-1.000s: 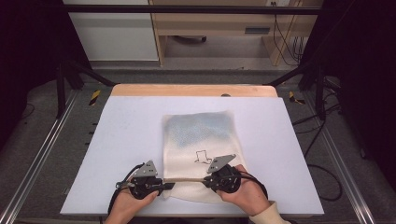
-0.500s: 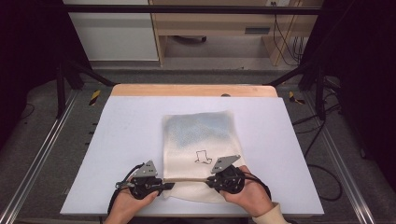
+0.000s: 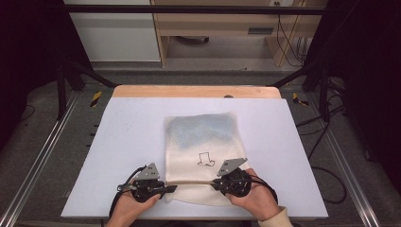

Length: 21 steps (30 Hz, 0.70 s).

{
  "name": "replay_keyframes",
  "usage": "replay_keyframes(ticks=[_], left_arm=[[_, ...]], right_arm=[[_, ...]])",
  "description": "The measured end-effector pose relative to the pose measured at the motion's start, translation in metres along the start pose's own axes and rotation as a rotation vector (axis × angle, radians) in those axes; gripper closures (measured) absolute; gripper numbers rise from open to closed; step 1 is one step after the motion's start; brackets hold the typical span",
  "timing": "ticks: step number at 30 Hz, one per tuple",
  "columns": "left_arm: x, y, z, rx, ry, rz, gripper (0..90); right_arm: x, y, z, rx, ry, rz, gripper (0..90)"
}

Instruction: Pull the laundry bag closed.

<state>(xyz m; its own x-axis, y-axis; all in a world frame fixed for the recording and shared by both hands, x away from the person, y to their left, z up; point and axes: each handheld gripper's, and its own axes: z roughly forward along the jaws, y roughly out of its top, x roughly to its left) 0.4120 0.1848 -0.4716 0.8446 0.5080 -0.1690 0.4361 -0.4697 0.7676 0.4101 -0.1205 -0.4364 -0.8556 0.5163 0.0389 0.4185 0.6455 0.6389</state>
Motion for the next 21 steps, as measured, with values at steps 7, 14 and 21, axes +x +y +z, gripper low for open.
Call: replay_keyframes(ticks=[7,14,21], left_arm=[[0.0,0.0002,-0.0006,0.001,-0.001,0.001,82.1],[-0.0002,0.0002,-0.0004,0.002,0.0,0.003,82.1],[0.0,0.0,-0.0005,0.0,0.0,0.001,82.0]], right_arm=[[0.0,-0.0029,-0.0016,-0.005,-0.002,0.011,82.0],[-0.0016,-0.0041,-0.002,-0.008,0.002,0.014,82.0],[-0.0011,-0.0048,-0.0032,-0.001,-0.004,0.013,82.0]])
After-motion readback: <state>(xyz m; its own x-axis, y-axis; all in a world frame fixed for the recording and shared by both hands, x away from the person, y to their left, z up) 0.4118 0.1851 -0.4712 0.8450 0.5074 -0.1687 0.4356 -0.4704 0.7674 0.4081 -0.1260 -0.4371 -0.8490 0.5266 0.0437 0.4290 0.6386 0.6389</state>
